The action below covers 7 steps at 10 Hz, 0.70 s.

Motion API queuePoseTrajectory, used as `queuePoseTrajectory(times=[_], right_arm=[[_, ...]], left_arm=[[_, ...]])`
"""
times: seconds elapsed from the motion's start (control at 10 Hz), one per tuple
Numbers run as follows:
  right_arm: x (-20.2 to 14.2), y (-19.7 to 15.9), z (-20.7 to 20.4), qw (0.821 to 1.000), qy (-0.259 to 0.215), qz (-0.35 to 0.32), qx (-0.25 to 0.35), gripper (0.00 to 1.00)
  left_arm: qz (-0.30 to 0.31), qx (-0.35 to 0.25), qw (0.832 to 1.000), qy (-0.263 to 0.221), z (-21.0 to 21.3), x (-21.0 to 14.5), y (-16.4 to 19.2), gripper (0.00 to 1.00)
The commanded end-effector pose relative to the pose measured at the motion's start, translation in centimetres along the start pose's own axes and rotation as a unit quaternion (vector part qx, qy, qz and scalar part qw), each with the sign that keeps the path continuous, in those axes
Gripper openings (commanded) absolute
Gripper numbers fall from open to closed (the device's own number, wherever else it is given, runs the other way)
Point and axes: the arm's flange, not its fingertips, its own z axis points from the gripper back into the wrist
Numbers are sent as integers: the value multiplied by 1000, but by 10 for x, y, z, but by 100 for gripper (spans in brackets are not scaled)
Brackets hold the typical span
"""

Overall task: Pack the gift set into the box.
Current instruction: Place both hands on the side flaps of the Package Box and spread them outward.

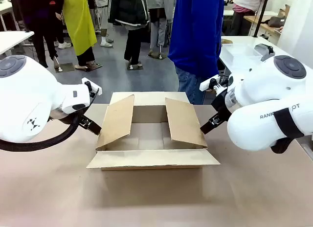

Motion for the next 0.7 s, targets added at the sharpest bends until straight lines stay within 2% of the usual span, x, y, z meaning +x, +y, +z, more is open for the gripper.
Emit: queuePoseTrajectory(times=[0.0, 0.6], right_arm=[[0, 0, 0, 1000, 0, 0, 0, 100], [0, 0, 0, 1000, 0, 0, 0, 100]], left_arm=[[0, 0, 1000, 0, 0, 0, 0, 100], [0, 0, 1000, 0, 0, 0, 0, 100]])
